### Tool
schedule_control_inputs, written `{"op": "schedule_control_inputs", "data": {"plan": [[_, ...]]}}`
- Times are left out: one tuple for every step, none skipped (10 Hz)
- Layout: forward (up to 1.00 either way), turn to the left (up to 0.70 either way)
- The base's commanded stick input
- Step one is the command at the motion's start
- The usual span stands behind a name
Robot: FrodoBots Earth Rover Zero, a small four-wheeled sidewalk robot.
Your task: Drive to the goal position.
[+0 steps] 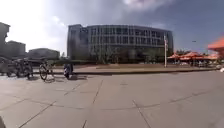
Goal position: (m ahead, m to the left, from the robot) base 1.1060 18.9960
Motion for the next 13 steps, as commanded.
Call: {"op": "schedule_control_inputs", "data": {"plan": [[-1.00, -0.27], [-1.00, -0.27], [-1.00, -0.27], [-1.00, -0.27], [-0.98, -0.26], [0.00, 0.00], [0.00, 0.00], [0.00, 0.00], [0.54, 0.00], [1.00, 0.15], [1.00, 0.27], [1.00, 0.27], [1.00, 0.27]]}}
